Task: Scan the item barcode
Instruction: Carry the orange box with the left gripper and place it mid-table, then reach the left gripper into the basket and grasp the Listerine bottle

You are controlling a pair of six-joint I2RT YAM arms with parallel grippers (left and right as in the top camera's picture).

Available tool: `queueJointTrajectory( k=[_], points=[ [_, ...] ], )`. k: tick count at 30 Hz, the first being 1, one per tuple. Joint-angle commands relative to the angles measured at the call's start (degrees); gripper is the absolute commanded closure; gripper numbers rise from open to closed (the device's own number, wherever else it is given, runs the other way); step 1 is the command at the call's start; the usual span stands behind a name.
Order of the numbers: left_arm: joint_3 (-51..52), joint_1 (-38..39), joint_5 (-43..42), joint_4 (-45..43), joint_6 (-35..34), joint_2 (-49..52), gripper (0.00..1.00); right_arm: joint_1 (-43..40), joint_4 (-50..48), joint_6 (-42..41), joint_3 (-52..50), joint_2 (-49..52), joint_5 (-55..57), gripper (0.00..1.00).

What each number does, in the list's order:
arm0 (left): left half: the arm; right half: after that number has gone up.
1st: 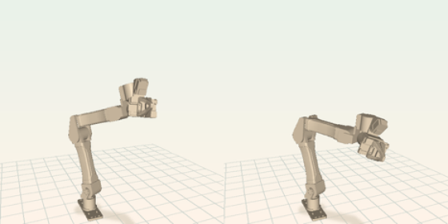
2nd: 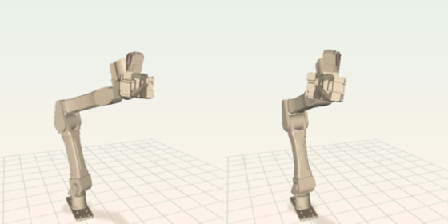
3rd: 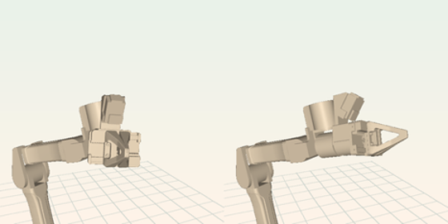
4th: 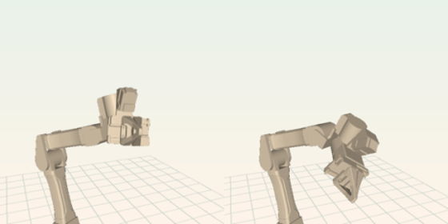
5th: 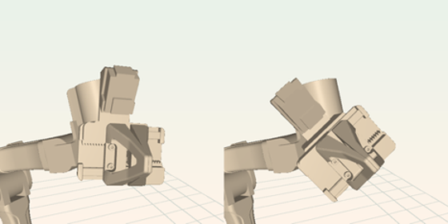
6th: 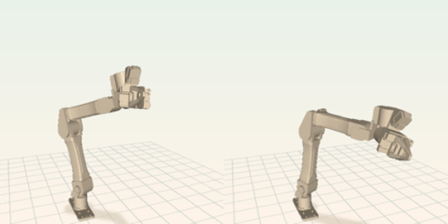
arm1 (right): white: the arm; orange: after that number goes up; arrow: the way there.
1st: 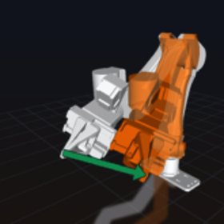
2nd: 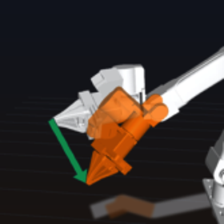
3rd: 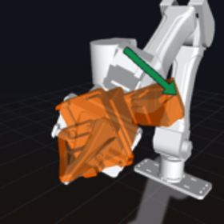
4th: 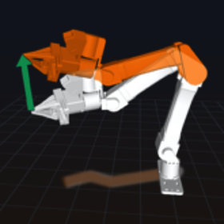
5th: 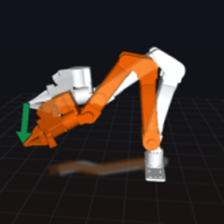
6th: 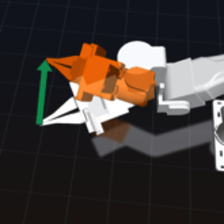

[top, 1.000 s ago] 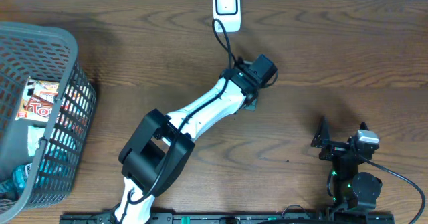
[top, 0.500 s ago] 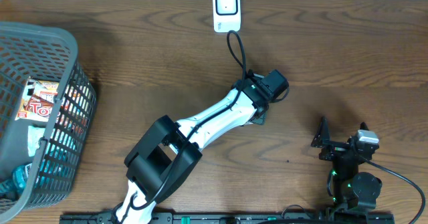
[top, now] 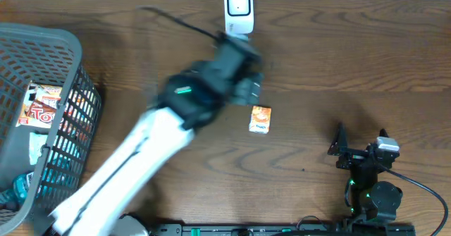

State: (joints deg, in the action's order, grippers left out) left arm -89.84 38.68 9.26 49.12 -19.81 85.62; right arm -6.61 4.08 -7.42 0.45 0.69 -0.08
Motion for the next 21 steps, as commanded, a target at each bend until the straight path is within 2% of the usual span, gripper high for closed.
queueJointTrajectory(
  k=[1, 6, 7, 10, 15, 21],
  points=[
    [-1.2, -9.86, 0.81, 1.68, 2.43, -9.57, 0.02, 0.28, 0.24, -0.46, -0.13, -0.31, -0.07, 0.01],
    [-1.2, -32.24, 0.9, 6.86, -0.24, -19.5, 0.02, 0.28, 0.24, -0.46, -0.13, -0.31, -0.07, 0.01],
    [-1.2, -34.34, 0.9, 7.43, -1.05, -20.04, 0.02, 0.28, 0.24, -0.44, -0.13, -0.31, -0.07, 0.01],
    [-1.2, -48.06, 0.92, 11.54, -7.65, -22.05, 0.02, 0.28, 0.24, -0.44, -0.13, -0.31, -0.07, 0.01],
    [0.09, -66.79, 0.85, 18.12, -19.69, -20.31, 0.02, 0.28, 0.22, -0.46, -0.13, -0.31, -0.07, 0.01],
    [3.54, -82.27, 0.87, 21.84, -22.18, -14.01, 0.02, 0.28, 0.22, -0.46, -0.13, -0.31, -0.07, 0.01]
  ],
)
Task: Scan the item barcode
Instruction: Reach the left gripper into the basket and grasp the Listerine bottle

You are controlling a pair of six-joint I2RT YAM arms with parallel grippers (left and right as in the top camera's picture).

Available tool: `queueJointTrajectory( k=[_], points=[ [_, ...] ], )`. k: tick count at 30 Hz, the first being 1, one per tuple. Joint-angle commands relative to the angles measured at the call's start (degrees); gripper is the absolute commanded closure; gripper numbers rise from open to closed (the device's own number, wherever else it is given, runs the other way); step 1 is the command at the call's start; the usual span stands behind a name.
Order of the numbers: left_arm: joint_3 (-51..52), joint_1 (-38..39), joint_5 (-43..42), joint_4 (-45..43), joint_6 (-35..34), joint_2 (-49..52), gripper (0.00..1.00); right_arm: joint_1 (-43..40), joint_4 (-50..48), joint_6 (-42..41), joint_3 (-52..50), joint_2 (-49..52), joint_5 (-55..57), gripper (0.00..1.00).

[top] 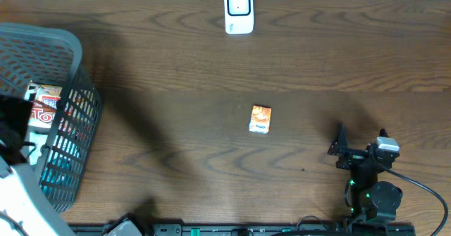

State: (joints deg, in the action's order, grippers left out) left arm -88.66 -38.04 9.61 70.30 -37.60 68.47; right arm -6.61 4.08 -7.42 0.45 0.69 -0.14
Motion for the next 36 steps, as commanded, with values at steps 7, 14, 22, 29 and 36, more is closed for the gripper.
queueJointTrajectory(
  k=[7, 14, 22, 29, 36],
  points=[
    [8.22, -15.41, -0.31, 0.7, -11.21, 9.64, 0.02, 0.28, 0.24, -0.44, -0.13, -0.31, 0.0, 0.01],
    [13.25, -18.95, -0.33, -5.09, -11.17, 16.94, 0.02, 0.28, 0.22, -0.46, -0.13, -0.31, 0.0, 0.01],
    [13.38, -18.95, -4.7, -6.47, -11.15, 28.65, 0.02, 0.28, 0.24, -0.46, -0.13, -0.31, 0.0, 0.01],
    [13.46, -18.95, -4.42, -6.95, -11.15, 33.46, 0.02, 0.28, 0.24, -0.46, -0.13, -0.31, 0.0, 0.01],
    [17.55, -18.95, -4.22, -12.2, -11.15, 33.81, 0.02, 0.28, 0.24, -0.46, -0.13, -0.31, 0.0, 0.01]
  ],
)
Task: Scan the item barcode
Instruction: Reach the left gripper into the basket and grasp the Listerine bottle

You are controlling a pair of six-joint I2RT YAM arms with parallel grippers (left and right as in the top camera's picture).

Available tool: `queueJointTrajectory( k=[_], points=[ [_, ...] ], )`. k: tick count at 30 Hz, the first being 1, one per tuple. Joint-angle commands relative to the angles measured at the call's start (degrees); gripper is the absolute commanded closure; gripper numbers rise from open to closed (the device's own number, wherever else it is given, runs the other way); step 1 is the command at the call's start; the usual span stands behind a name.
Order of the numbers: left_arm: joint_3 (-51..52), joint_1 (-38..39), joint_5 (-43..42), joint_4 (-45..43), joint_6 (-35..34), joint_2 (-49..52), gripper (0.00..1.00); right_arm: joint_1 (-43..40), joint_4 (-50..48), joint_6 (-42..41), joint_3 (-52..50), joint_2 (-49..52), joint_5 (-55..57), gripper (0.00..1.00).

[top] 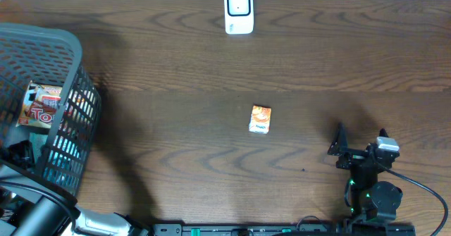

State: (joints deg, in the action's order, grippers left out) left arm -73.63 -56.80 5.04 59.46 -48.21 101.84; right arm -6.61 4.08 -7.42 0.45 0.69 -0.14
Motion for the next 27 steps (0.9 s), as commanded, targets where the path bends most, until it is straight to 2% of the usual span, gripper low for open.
queueJointTrajectory(
  k=[1, 10, 13, 16, 19, 24, 27],
  points=[
    [3.93, -0.2, 0.35, -3.06, -0.55, 0.44, 0.02, 0.28, 0.24, -0.46, -0.13, -0.31, 0.0, 0.01],
    [13.33, -0.17, 0.33, -13.49, -0.55, 0.44, 0.02, 0.28, 0.24, -0.46, -0.13, -0.31, 0.0, 0.01],
    [15.85, -0.17, 0.35, -15.19, -0.55, 0.44, 0.2, 0.28, 0.24, -0.46, -0.13, -0.31, 0.0, 0.01],
    [17.07, -0.17, 0.35, -15.91, -0.5, 0.44, 0.24, 0.28, 0.22, -0.46, -0.13, -0.31, 0.0, 0.01],
    [17.31, -0.17, 0.13, -15.85, 1.14, 0.37, 0.37, 0.28, 0.22, -0.46, -0.13, -0.31, 0.0, 0.01],
    [15.23, -0.2, -2.54, -15.39, 6.19, -0.31, 0.41, 0.28, 0.24, -0.46, -0.13, -0.31, 0.0, 0.01],
    [12.02, -0.2, -6.32, -12.9, 6.23, -1.75, 0.45, 0.28, 0.22, -0.46, -0.13, -0.31, 0.0, 0.01]
  ],
)
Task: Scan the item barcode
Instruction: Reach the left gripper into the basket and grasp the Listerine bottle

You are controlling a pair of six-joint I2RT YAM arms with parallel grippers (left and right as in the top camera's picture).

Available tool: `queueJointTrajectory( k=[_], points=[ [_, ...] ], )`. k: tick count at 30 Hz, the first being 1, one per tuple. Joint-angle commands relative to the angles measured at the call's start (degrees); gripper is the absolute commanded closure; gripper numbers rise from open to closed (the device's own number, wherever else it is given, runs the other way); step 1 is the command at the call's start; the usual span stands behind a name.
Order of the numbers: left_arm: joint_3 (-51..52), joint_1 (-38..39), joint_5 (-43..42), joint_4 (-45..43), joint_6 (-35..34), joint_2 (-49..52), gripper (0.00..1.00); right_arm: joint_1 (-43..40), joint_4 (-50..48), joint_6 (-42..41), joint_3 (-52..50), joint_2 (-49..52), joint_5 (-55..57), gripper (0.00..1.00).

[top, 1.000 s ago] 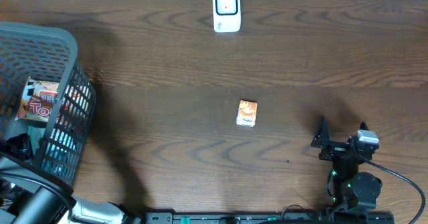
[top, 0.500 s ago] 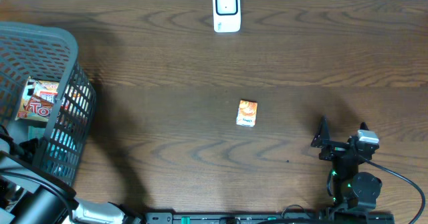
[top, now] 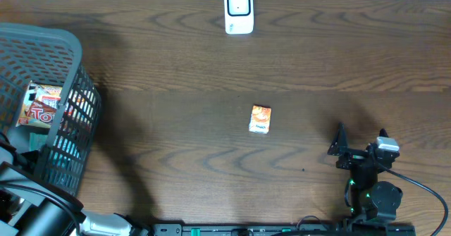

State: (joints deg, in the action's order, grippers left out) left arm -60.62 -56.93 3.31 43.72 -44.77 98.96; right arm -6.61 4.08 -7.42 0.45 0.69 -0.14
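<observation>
A small orange box (top: 260, 119) lies flat on the wooden table, near the middle. The white scanner (top: 239, 10) stands at the far edge, straight beyond the box. My right gripper (top: 361, 139) rests at the near right, open, with nothing between its fingers, well to the right of the box. Only a part of my left arm (top: 35, 215) shows at the near left corner. Its gripper (top: 8, 153) is a dark shape inside the basket's near end, and its jaws are hidden.
A grey mesh basket (top: 67, 46) fills the left side and holds several packaged items, among them a red and white packet (top: 41, 103). A black cable (top: 416, 183) runs from the right arm's base.
My left arm has drawn a little further toward the near left corner, and less of its gripper shows in the basket. The orange box and my right gripper have not moved.
My left arm first stretched across the table, its gripper blurred between the scanner and the orange box. Then it was at the left edge over the basket, later low at the basket's near end, where it stays. The box lay in the same spot throughout.
</observation>
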Motion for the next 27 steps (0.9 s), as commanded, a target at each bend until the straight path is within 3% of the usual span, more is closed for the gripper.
queueJointTrajectory(
  k=[1, 6, 12, 16, 22, 27],
  points=[
    [-2.89, -0.07, -7.04, 4.22, 3.08, 0.22, 0.46, 0.28, 0.24, -0.44, -0.13, -0.31, 0.0, 0.01],
    [-9.38, -0.07, -13.03, 8.81, 3.19, -5.42, 0.47, 0.28, 0.22, -0.44, -0.13, -0.31, 0.0, 0.01],
    [-14.36, -0.07, -13.9, 8.5, 3.15, -17.18, 0.47, 0.28, 0.24, -0.46, -0.13, -0.31, 0.0, 0.01],
    [-15.5, -0.04, -18.01, 4.04, 0.48, -26.93, 0.46, 0.28, 0.24, -0.46, -0.13, -0.31, 0.0, 0.01],
    [-15.5, 1.36, -34.82, -5.64, -7.21, -38.88, 0.46, 0.28, 0.24, -0.46, -0.13, -0.31, 0.0, 0.01],
    [-15.5, 10.12, -43.89, -11.54, -8.5, -41.22, 0.46, 0.28, 0.22, -0.46, -0.13, -0.31, 0.0, 0.01]
  ],
)
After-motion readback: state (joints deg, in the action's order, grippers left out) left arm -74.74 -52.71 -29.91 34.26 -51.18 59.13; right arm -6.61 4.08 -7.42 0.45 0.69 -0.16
